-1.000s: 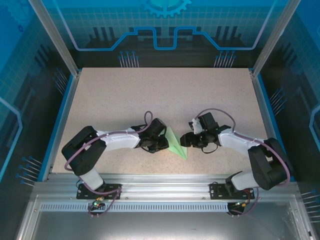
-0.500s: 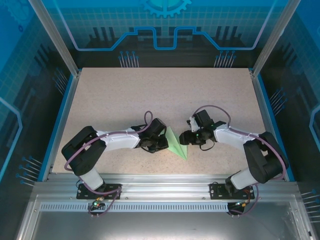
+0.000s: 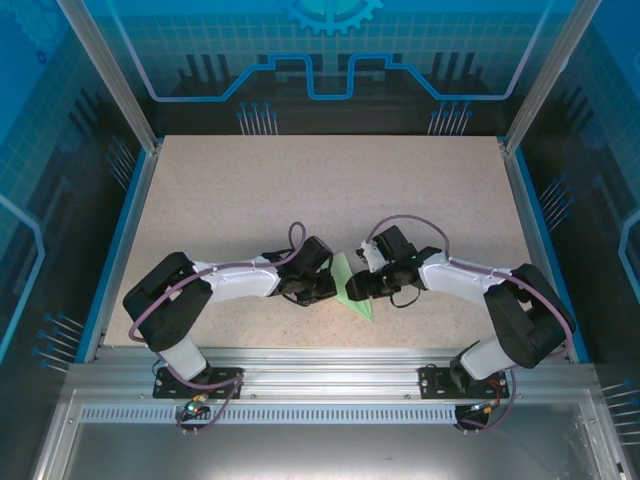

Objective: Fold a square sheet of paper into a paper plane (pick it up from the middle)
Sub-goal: Move a paper plane to the center of the table.

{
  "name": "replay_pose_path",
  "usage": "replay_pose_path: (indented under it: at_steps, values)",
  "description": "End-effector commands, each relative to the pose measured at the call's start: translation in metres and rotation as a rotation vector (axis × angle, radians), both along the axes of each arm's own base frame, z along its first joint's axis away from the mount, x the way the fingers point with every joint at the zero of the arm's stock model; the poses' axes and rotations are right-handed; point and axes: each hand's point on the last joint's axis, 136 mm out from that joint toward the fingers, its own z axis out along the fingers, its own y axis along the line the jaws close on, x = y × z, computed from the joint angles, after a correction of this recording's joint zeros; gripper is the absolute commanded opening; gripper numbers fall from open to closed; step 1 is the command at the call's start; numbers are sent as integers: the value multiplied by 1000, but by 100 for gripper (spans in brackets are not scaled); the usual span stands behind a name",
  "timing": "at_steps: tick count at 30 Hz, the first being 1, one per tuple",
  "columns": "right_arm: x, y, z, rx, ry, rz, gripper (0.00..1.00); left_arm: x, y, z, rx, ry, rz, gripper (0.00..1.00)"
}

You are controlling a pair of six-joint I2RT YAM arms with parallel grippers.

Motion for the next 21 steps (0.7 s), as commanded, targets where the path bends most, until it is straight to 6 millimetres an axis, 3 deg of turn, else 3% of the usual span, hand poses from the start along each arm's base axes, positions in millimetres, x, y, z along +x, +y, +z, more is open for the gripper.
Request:
replay_pose_path:
  at_steps: [1,7,9,21]
  values:
    - [-6,2,3,-38,-26,30,56,0,0,0,9,-17,-22,15]
    - [-10,-2,3,-70,-42,17,55,-1,1,0,12,-14,-20,14]
    - [-13,0,4,-90,-59,40,48,-1,1,-1,13,-14,-21,14]
    - [-12,1,-13,-262,-92,76,32,0,0,1,4,-17,-16,14]
